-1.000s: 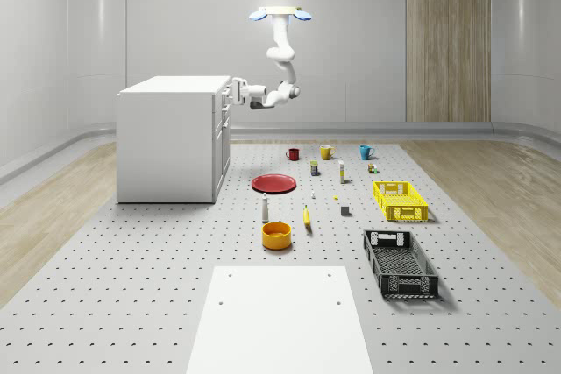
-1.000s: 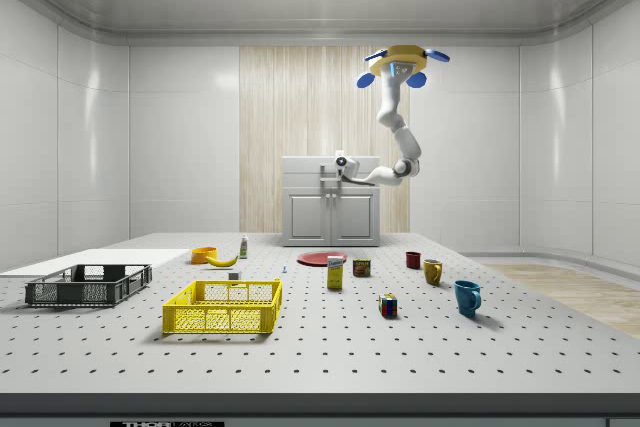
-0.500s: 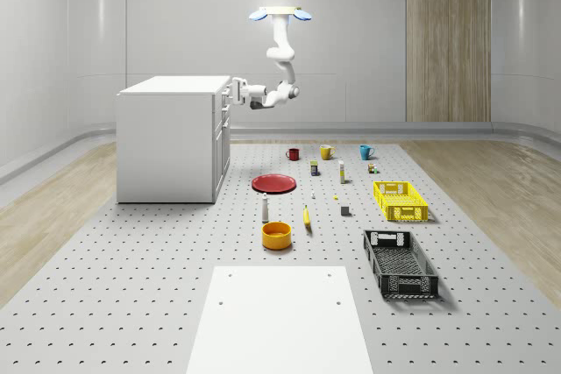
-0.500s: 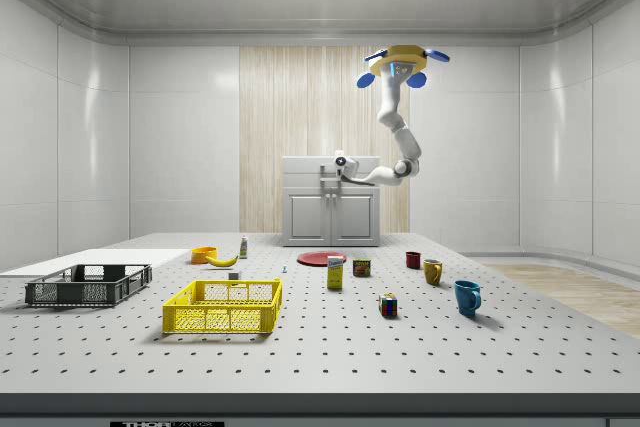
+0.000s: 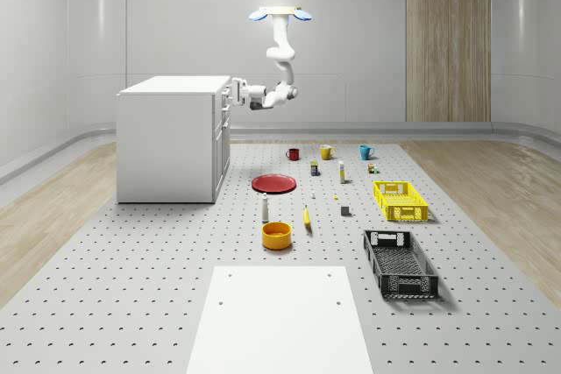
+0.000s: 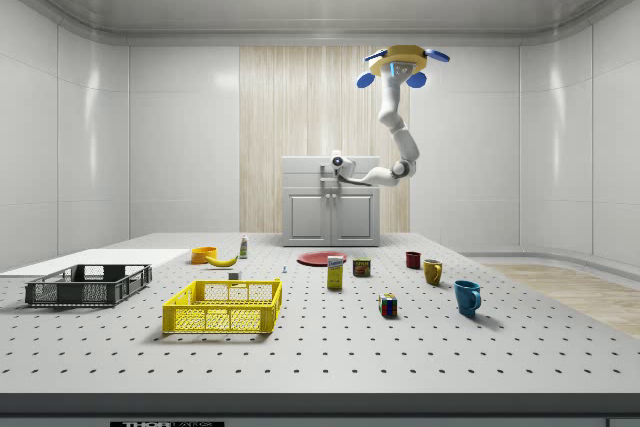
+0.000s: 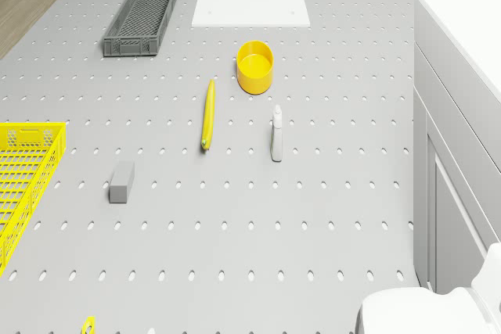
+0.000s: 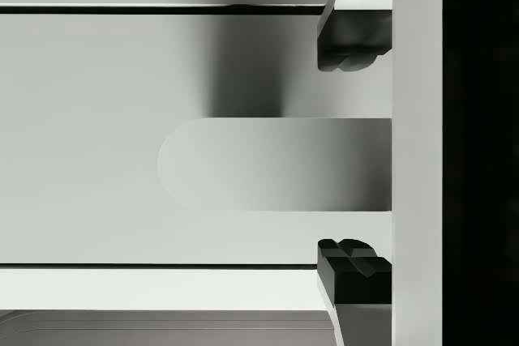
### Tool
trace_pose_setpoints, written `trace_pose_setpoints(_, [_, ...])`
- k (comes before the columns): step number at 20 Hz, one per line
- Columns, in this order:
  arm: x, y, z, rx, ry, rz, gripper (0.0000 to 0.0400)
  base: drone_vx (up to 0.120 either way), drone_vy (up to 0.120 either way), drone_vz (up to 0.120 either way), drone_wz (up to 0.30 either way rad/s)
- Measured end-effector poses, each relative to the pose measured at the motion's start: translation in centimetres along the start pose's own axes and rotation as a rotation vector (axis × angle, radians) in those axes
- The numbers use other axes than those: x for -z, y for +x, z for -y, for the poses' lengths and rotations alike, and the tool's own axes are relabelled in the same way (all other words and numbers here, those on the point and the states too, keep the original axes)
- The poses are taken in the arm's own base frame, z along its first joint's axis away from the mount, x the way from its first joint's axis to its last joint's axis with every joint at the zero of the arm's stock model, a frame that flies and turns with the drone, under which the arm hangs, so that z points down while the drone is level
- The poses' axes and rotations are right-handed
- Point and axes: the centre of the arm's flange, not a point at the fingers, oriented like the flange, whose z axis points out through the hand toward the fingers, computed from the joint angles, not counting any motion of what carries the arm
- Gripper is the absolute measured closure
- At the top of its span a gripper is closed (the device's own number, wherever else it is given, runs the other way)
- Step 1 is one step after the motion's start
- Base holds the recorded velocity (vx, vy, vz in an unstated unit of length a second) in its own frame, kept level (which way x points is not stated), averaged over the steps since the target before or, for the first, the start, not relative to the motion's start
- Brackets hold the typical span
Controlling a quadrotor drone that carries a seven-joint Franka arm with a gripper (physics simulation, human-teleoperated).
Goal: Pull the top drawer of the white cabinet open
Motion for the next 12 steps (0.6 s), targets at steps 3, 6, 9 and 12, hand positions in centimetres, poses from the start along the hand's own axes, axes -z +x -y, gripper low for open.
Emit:
trace_pose_setpoints(3, [0.00, 0.43, 0.43, 0.000, 0.000, 0.000, 0.0095, 0.000, 0.000, 0.000, 0.000])
trace_pose_setpoints(6, [0.00, 0.67, 0.66, 0.000, 0.000, 0.000, 0.0095, 0.000, 0.000, 0.000, 0.000])
trace_pose_setpoints(9, [0.00, 0.89, 0.88, 0.000, 0.000, 0.000, 0.0095, 0.000, 0.000, 0.000, 0.000])
trace_pose_setpoints(12, [0.00, 1.05, 1.03, 0.000, 0.000, 0.000, 0.0095, 0.000, 0.000, 0.000, 0.000])
